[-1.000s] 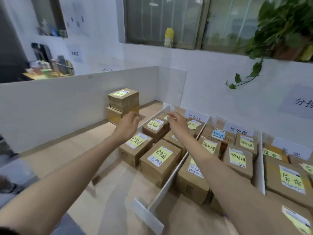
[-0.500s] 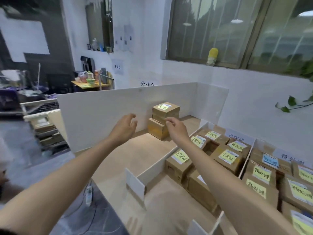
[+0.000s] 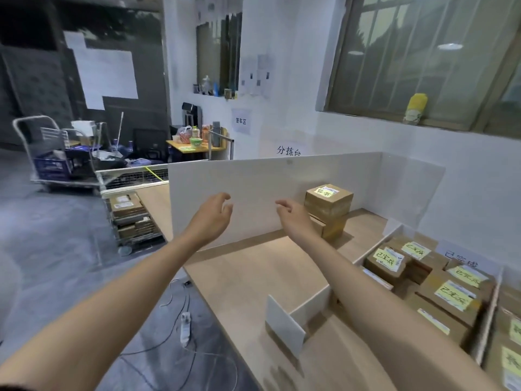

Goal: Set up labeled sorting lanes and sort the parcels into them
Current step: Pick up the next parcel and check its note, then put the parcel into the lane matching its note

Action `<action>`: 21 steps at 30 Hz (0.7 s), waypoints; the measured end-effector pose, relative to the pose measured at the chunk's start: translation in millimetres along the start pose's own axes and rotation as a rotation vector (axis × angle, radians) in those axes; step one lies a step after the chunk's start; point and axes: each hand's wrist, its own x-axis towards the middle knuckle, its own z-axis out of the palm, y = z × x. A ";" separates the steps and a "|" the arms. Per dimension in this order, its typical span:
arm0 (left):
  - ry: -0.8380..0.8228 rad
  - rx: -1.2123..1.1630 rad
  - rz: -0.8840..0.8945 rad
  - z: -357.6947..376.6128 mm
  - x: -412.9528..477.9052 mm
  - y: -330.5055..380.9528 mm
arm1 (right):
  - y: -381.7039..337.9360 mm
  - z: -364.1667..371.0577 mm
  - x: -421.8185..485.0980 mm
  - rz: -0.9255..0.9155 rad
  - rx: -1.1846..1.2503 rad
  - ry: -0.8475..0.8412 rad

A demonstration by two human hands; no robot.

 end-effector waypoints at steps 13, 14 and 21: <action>-0.020 0.018 0.001 11.5 95.4 -68.1 | 13.7 63.2 111.9 0.016 -0.019 0.027; -0.023 0.022 0.007 13.4 109.0 -72.3 | 14.9 66.6 123.7 0.017 -0.023 0.033; -0.108 0.040 0.030 46.1 191.9 -93.8 | 38.4 82.5 198.5 0.087 -0.013 0.084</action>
